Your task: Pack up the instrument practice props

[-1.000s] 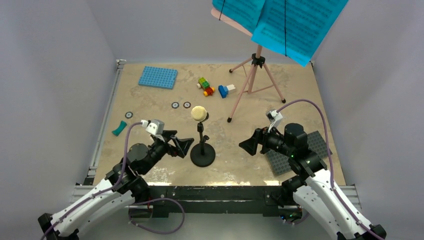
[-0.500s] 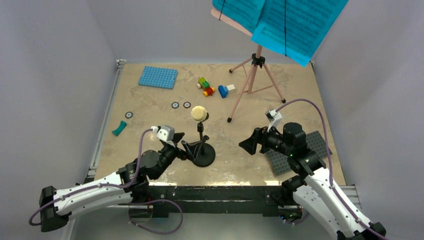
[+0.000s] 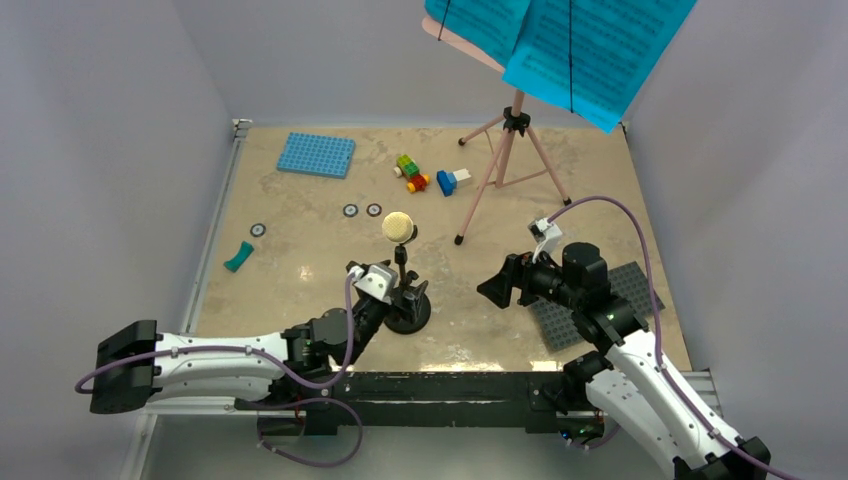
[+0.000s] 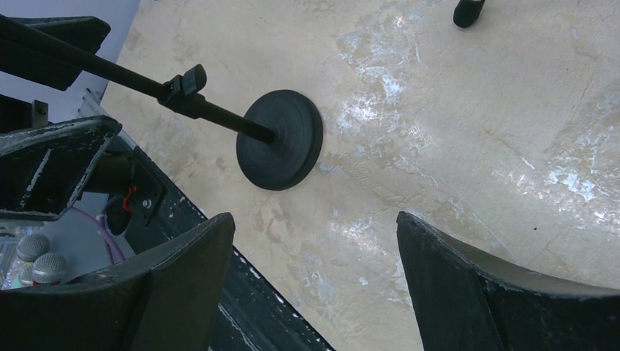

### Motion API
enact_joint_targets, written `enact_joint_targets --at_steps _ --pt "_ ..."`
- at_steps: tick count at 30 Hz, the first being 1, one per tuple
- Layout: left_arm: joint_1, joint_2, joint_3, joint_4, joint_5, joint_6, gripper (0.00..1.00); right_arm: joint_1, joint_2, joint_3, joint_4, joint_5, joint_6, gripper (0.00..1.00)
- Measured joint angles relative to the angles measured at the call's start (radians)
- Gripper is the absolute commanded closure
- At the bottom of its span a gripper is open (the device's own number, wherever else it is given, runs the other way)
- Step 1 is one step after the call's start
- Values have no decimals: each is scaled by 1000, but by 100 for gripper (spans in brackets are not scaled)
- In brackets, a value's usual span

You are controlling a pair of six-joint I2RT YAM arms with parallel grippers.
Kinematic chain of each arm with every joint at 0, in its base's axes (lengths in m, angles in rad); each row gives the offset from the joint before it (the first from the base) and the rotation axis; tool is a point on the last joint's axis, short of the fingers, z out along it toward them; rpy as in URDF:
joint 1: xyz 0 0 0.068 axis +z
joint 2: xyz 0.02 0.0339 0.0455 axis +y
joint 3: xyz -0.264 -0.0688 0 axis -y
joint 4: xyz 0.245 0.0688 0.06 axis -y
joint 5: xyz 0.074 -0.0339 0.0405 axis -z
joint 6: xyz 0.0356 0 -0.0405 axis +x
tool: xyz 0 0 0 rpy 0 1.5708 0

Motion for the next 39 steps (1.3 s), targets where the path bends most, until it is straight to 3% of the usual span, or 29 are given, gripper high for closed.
enact_joint_targets --at_steps 11,16,24,27,34,39 --pt "-17 109 0 348 -150 247 33 0 12 0 -1 1 0 14" --pt "-17 123 0 404 -159 297 39 0 20 1 -1 1 0 14" --pt "-17 161 2 426 -157 322 42 0 24 2 -1 3 0 14" --pt "-17 184 9 428 -153 323 55 0 24 2 -1 3 0 14" --pt "-14 196 10 428 -127 307 97 0 23 3 -2 3 0 14" --pt "3 193 9 426 -96 300 100 0 21 3 -3 3 2 14"
